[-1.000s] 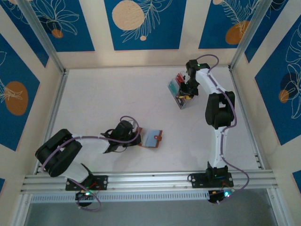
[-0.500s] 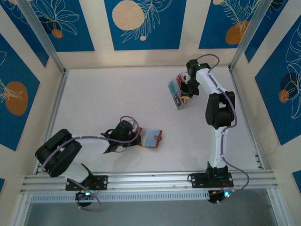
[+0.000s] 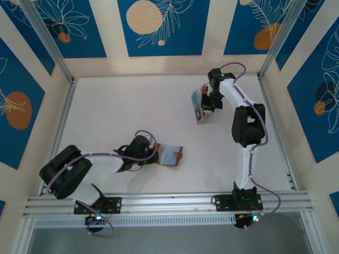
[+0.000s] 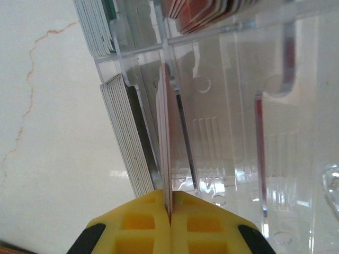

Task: Put the credit cards into the card holder
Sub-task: Move the card holder to the center of the table.

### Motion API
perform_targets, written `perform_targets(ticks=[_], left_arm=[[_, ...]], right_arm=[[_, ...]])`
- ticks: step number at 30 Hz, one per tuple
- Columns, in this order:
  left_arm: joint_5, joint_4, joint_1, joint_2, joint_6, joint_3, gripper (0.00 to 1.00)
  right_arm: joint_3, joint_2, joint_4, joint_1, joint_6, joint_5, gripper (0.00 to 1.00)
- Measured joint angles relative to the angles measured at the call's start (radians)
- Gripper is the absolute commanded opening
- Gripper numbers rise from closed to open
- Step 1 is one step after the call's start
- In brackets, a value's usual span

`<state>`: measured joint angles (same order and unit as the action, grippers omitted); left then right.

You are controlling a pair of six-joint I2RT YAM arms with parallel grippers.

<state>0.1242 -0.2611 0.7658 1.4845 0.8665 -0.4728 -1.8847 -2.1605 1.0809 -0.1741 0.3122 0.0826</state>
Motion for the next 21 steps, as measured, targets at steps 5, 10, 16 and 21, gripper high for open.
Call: perform_targets(ticks=[5, 10, 16, 21], left_arm=[[-0.03, 0.054, 0.0, -0.043, 0.0, 0.008, 0.0], [-0.077, 0.17, 0.0, -0.127, -0.005, 0.026, 0.0], [-0.119, 0.307, 0.0, -0.206, -0.027, 0.025, 0.0], [-0.137, 0.381, 0.0, -0.268, -0.039, 0.018, 0.0]], right_arm=[[0.047, 0.026, -0.026, -0.008, 0.01, -0.004, 0.0], [0.093, 0.049, -0.064, -0.019, 0.011, -0.045, 0.0], [0.116, 0.059, -0.087, -0.055, 0.015, -0.1, 0.0], [0.121, 0.059, -0.095, -0.108, 0.03, -0.128, 0.0]])
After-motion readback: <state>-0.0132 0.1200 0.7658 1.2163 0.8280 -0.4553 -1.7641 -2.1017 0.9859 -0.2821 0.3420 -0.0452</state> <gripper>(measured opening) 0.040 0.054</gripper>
